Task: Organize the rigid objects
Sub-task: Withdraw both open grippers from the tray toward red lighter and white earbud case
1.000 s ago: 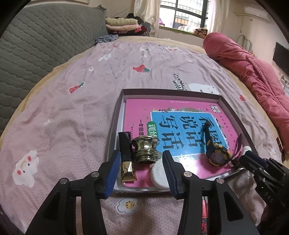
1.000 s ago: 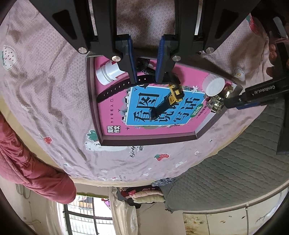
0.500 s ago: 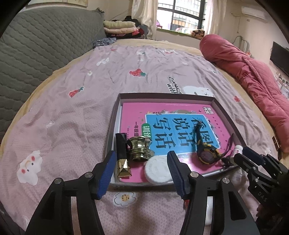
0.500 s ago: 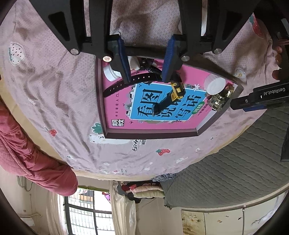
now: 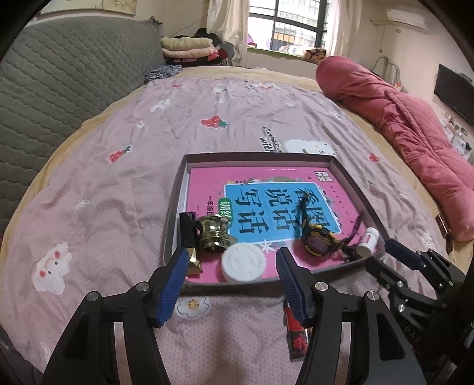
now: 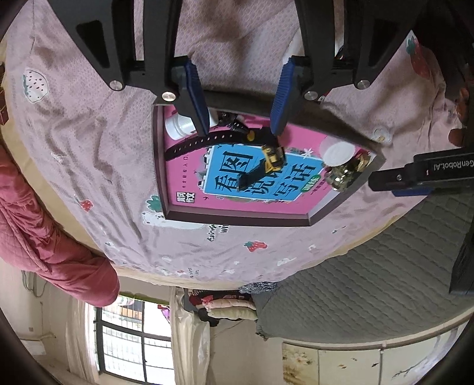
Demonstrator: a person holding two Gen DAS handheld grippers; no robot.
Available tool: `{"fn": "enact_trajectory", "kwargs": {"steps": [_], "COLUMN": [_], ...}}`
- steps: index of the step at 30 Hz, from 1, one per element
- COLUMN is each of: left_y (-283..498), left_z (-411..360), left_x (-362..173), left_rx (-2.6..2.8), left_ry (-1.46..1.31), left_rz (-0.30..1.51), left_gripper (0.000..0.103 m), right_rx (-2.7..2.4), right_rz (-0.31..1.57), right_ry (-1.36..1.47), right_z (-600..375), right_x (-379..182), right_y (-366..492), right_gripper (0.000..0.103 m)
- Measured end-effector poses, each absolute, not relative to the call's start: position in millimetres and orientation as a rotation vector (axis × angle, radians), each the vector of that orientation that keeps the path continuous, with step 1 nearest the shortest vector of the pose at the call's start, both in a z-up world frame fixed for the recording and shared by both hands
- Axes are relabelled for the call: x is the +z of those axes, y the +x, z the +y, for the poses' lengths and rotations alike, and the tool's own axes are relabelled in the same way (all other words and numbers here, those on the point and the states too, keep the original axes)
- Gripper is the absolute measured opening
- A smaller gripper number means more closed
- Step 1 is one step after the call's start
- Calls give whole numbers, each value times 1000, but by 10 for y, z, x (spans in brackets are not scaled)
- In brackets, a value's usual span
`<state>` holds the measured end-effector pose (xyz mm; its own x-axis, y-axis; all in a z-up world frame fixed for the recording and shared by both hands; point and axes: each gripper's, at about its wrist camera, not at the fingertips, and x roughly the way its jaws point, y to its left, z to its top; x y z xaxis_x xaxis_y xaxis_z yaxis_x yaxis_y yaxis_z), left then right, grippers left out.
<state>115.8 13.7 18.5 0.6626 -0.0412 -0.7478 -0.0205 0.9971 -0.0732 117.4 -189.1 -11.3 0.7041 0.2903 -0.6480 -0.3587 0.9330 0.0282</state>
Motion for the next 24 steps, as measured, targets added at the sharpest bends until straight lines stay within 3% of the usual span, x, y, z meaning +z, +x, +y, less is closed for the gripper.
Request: {"fn": "enact_trajectory", "kwargs": {"steps": [24], "left_y": [827], "left_z": [-49], "left_x": [287], "left_rx": [-65], "left_ry": [-66], "left_rz": [881], "left_gripper": [63], "right_rx": [415], "right_rz": [709], "right_ry": [-223], "right_z": [-1652], "right_x": [-103], "right_y": [488], "right_gripper": [49]}}
